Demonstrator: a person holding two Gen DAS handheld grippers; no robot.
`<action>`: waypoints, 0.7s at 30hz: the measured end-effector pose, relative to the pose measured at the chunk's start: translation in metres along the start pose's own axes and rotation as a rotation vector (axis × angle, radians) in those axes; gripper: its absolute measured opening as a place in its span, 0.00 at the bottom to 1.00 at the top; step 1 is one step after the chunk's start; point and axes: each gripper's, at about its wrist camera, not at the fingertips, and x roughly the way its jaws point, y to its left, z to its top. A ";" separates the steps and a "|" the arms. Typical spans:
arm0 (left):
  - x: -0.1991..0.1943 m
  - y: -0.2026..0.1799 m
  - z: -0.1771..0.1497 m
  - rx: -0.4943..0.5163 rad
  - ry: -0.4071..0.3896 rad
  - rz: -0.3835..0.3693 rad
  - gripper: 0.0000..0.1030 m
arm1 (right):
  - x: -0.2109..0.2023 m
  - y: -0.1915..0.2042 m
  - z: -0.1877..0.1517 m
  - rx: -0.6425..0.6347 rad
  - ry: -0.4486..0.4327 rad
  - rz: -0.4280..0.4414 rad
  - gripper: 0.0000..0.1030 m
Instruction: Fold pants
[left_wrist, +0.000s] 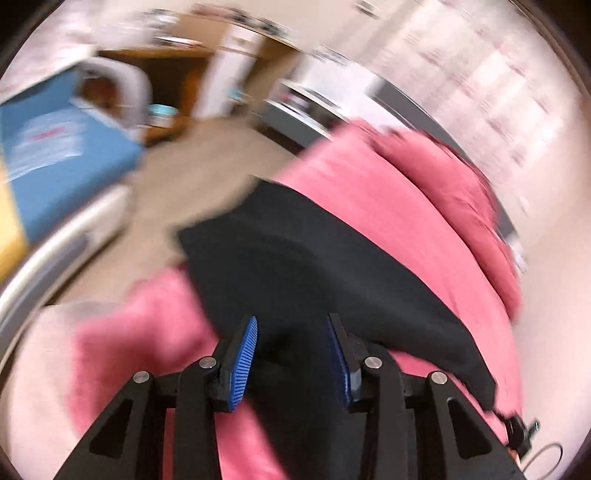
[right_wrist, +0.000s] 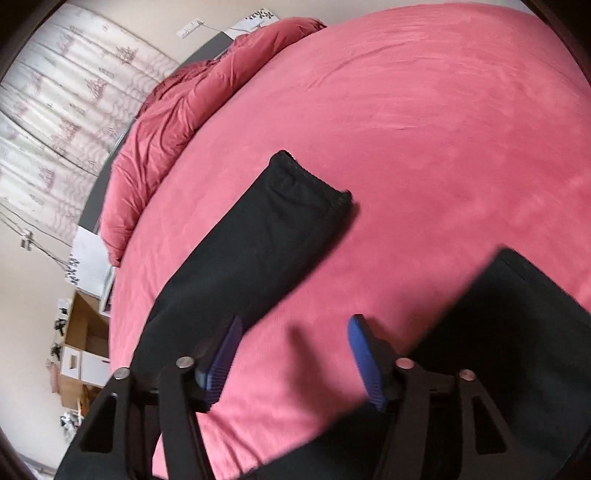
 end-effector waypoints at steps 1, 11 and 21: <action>-0.009 0.014 0.006 -0.038 -0.040 0.052 0.37 | 0.006 0.001 0.005 0.005 0.002 0.003 0.61; 0.024 -0.051 -0.006 0.153 0.091 -0.115 0.43 | 0.050 0.007 0.028 0.143 -0.008 -0.007 0.67; 0.122 -0.158 -0.046 0.345 0.238 -0.182 0.43 | 0.036 0.013 0.027 0.125 -0.034 -0.011 0.54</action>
